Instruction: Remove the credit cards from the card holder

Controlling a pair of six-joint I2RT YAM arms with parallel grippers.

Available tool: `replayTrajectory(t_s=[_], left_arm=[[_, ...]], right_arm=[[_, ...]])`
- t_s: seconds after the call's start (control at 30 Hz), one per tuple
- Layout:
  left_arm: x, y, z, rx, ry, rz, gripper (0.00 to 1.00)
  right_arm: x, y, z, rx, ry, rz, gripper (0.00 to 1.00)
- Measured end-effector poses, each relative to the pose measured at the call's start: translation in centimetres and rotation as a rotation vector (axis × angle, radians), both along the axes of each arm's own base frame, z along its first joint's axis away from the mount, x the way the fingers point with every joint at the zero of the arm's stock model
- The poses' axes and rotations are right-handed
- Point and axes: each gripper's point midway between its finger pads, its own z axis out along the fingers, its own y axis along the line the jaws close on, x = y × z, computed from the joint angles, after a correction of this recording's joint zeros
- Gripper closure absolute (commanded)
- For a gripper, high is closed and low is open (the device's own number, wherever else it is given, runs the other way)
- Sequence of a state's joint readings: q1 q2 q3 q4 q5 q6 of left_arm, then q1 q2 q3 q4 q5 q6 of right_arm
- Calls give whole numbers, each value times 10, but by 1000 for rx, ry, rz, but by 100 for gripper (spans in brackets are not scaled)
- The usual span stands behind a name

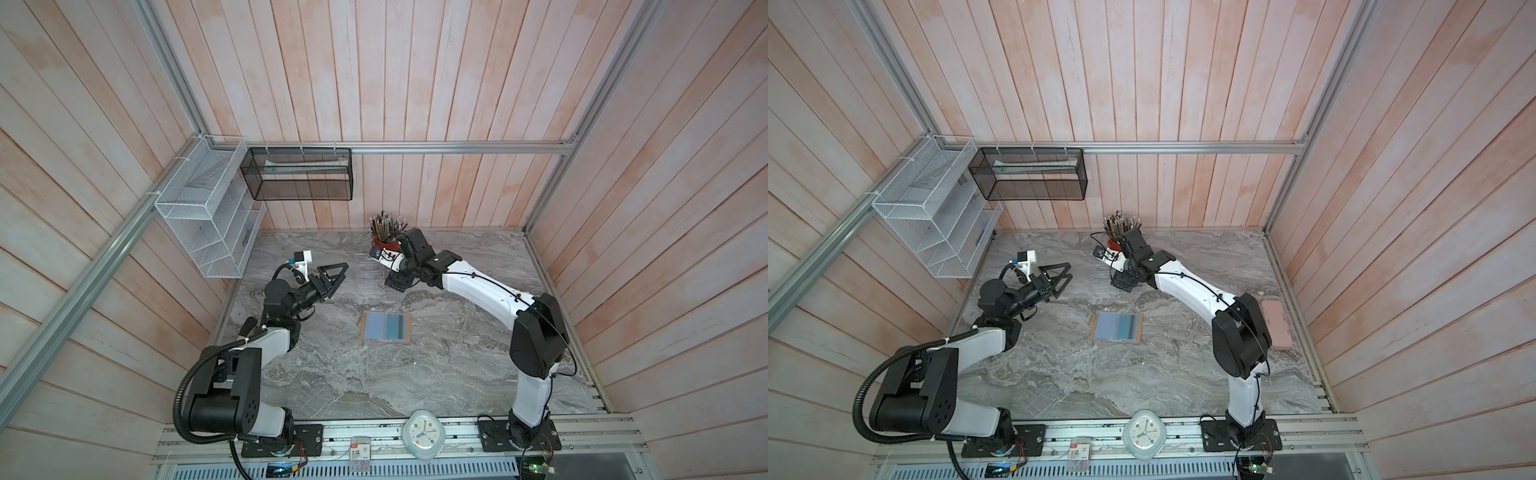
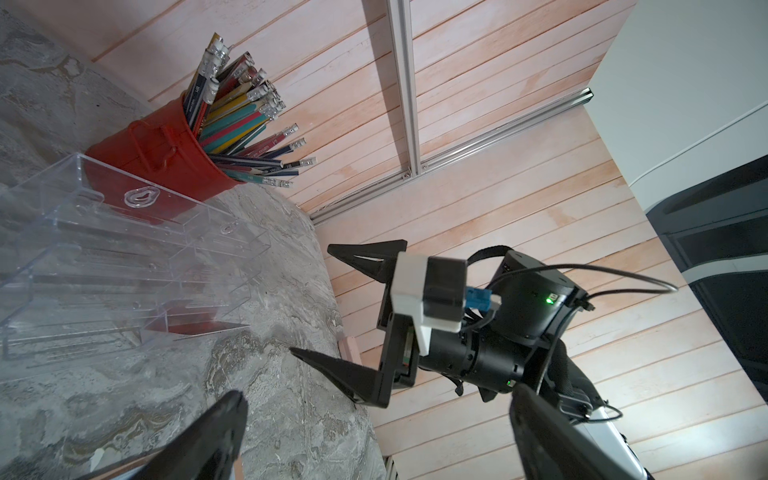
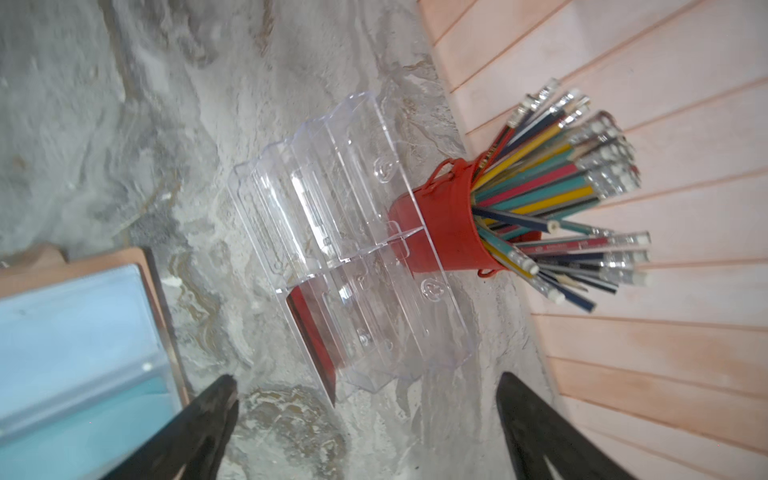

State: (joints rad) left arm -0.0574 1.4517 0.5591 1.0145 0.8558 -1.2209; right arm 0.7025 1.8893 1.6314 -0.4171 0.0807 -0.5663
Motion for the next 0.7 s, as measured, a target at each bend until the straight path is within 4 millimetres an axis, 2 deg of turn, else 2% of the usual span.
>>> replayTrajectory(t_s=[0.07, 0.17, 0.3, 0.43, 0.7], left_arm=[[-1, 0, 1, 3, 0, 0, 0], [-3, -1, 2, 8, -1, -2, 0], [-6, -3, 5, 15, -11, -7, 0], [-9, -5, 8, 24, -20, -9, 0], [-10, -7, 7, 38, -16, -8, 0]], right_arm=[[3, -1, 11, 102, 32, -77, 2], [9, -8, 17, 242, 116, -193, 2], [9, -22, 6, 403, 249, -321, 2], [-12, -28, -16, 537, 417, -407, 2], [-65, 6, -45, 695, 685, -390, 2]])
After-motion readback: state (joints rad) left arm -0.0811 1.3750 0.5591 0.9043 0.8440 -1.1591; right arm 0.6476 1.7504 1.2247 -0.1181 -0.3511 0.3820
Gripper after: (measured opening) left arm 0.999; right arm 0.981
